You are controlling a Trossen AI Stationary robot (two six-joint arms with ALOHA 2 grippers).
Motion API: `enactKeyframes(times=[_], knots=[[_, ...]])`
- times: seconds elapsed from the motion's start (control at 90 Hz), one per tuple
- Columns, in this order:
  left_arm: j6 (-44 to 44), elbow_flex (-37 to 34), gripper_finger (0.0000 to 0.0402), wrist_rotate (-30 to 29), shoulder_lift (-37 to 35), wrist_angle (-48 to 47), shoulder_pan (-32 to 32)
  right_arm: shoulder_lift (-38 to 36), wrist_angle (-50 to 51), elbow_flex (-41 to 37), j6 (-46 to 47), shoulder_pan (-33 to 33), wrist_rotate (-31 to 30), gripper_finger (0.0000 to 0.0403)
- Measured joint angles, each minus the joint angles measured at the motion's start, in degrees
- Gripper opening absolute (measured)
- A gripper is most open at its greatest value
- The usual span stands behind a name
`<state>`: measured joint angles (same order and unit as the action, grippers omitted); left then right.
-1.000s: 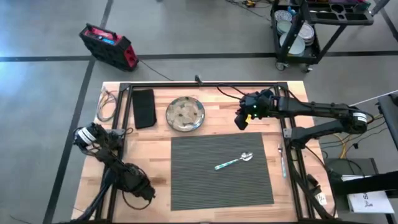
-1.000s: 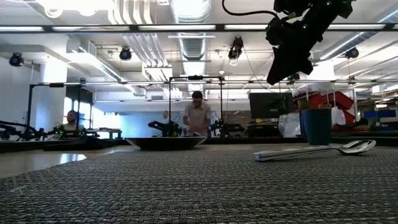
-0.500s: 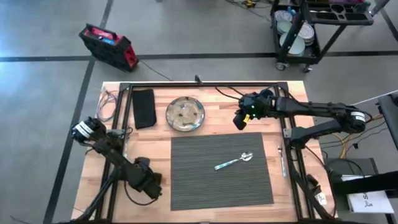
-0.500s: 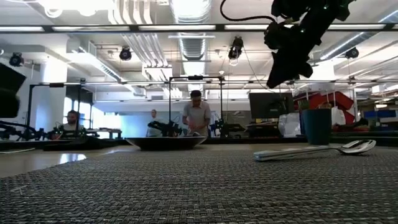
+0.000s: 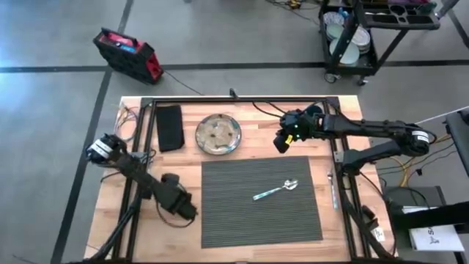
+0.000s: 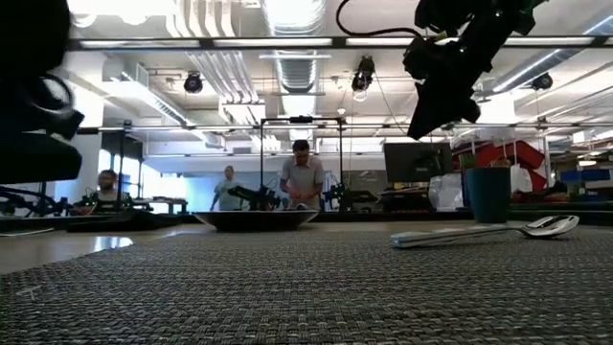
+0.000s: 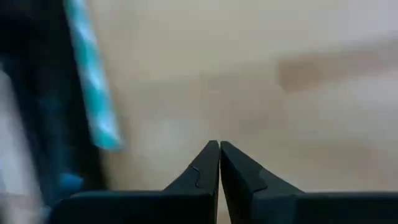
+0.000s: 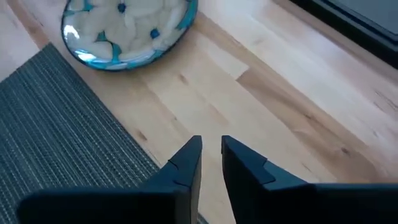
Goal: Set table place
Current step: Put the blue knife on the gray mat
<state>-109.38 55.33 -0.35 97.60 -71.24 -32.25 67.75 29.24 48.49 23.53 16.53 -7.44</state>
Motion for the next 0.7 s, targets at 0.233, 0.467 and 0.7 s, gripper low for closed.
enactKeyframes(times=[0.233, 0.467, 0.7], knots=[[21.5, -2.3, 0.0, -1.1, -0.2, -2.2, 12.9, 0.0, -0.4, 0.0, -0.1, 0.0, 0.0, 0.0057], [36.0, -7.2, 0.0, 10.8, -0.3, -0.8, 14.1, 0.0, 0.0, 0.0, -0.1, 0.0, 0.0, 0.0045], [40.1, -11.5, 0.0, 22.7, -1.9, 1.9, 9.8, 0.0, 0.0, 0.0, -0.8, 0.0, -0.1, 0.0034]])
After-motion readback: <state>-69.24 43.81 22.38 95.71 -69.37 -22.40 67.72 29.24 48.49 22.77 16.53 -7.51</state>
